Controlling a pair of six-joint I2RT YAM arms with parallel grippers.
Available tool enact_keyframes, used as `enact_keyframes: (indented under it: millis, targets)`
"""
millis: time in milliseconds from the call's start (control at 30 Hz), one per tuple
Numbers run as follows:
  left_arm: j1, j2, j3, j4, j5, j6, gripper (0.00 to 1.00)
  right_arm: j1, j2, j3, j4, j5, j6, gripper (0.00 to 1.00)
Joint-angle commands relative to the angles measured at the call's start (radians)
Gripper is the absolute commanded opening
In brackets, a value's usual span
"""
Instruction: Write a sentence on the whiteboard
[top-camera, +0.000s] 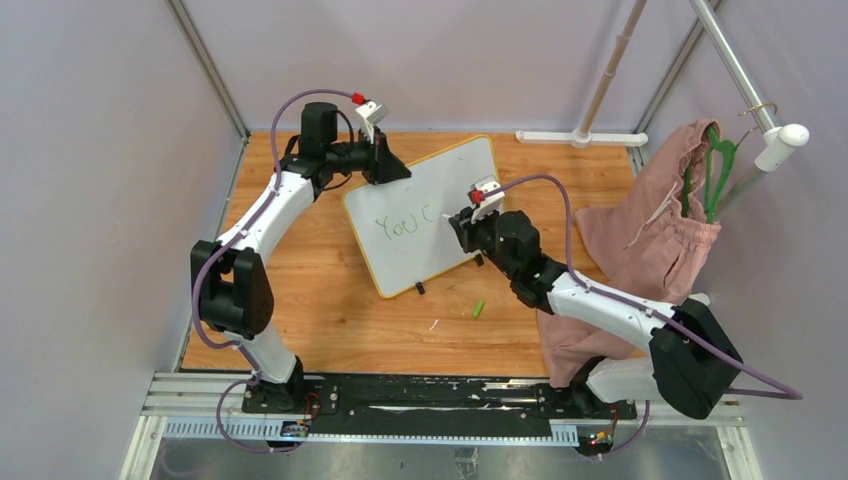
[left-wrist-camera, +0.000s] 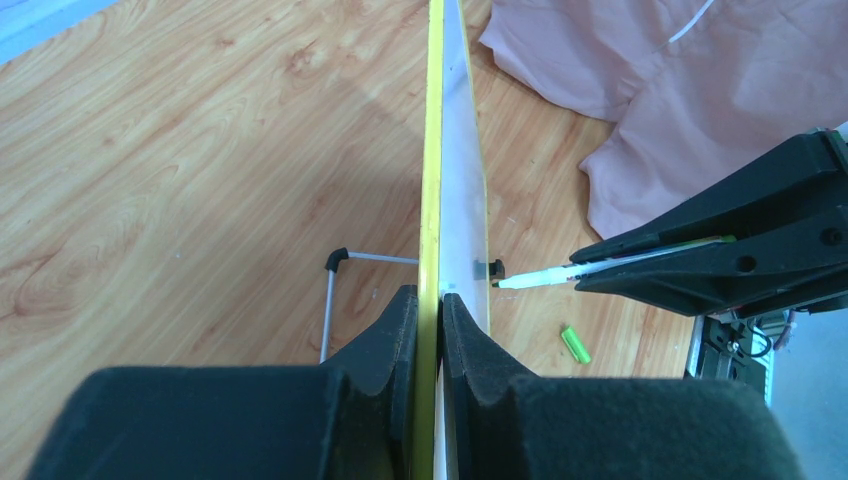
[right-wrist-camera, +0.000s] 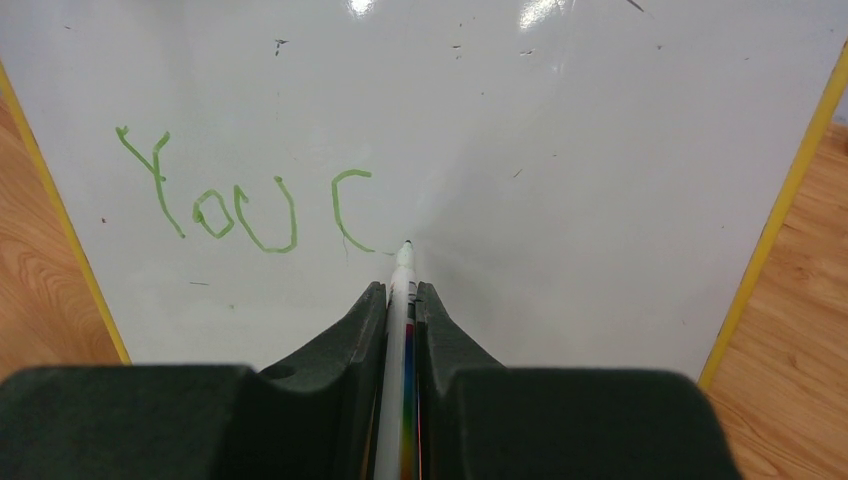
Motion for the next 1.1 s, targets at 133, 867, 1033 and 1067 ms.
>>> enact_keyframes:
  millis: [133, 867, 1033, 1067]
  targets:
    - [-0.021, -0.005, -0.024, 0.001, -0.011, 0.037, 0.00, -0.021, 0.030, 0.058, 0.053, -0.010, 0.028, 0.00]
    - [-0.023, -0.008, -0.024, -0.005, -0.016, 0.043, 0.00, -0.038, 0.006, 0.017, 0.073, 0.002, 0.048, 0.00]
    - [-0.023, -0.012, -0.029, -0.005, -0.019, 0.044, 0.00, -0.038, 0.007, 0.013, 0.071, 0.003, 0.049, 0.00]
    - [-0.023, -0.013, -0.028, -0.005, -0.019, 0.043, 0.00, -0.038, 0.009, 0.015, 0.070, 0.004, 0.048, 0.00]
